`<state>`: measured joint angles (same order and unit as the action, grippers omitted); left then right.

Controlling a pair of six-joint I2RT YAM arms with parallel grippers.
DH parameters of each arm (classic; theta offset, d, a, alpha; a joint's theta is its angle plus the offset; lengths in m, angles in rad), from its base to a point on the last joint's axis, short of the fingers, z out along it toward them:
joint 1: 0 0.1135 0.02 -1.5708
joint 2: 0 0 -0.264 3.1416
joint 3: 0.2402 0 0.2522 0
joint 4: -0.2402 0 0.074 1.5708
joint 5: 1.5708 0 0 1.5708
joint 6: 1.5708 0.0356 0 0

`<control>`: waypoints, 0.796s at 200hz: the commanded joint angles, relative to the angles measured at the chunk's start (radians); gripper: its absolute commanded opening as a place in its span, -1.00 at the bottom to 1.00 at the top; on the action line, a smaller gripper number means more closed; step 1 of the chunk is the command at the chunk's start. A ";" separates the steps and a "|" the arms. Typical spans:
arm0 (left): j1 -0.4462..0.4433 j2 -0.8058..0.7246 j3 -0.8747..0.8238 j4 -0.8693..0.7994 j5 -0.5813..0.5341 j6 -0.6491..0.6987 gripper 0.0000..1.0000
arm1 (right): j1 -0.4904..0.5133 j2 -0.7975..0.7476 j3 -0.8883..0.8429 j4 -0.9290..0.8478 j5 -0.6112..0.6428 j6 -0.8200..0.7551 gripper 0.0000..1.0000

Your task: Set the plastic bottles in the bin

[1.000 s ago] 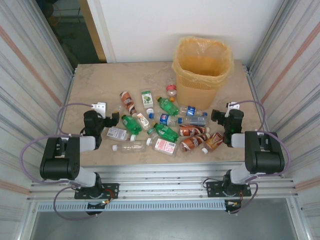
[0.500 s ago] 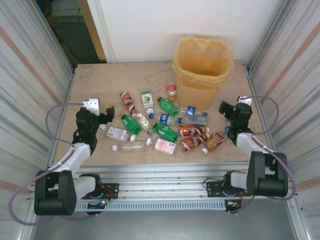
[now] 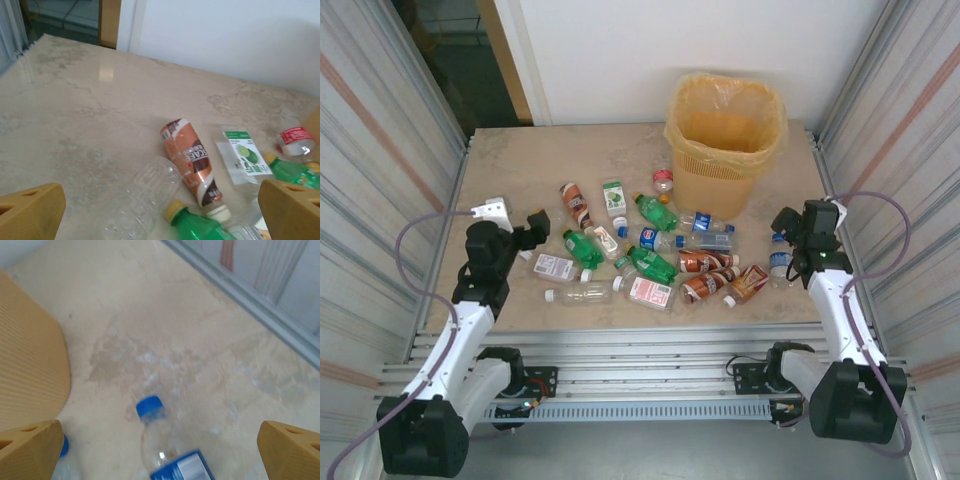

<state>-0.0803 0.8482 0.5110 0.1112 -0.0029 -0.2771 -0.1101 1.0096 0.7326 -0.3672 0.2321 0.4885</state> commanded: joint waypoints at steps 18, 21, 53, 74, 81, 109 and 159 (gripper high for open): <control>-0.004 -0.034 0.007 -0.044 0.099 -0.119 0.98 | -0.036 0.012 0.090 -0.367 -0.131 0.030 0.95; -0.004 -0.037 0.004 -0.039 0.103 -0.122 0.98 | -0.038 0.019 0.098 -0.384 -0.134 0.026 0.95; -0.005 -0.043 -0.010 -0.014 0.131 -0.126 0.98 | -0.051 0.097 0.151 -0.494 -0.195 -0.022 0.95; -0.004 -0.037 -0.010 -0.013 0.129 -0.121 0.98 | -0.064 0.140 0.157 -0.503 -0.245 -0.040 0.95; -0.004 -0.034 -0.009 -0.014 0.127 -0.122 0.98 | -0.069 0.158 0.161 -0.503 -0.264 -0.041 0.95; -0.004 -0.026 -0.005 -0.022 0.136 -0.123 0.98 | -0.080 0.251 0.188 -0.503 -0.300 -0.050 0.95; -0.004 -0.022 -0.002 -0.044 0.106 -0.133 0.98 | -0.092 0.371 0.204 -0.447 -0.330 -0.051 0.97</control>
<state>-0.0807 0.8265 0.5106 0.0742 0.1120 -0.3943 -0.1860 1.3457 0.9131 -0.8246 -0.0612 0.4580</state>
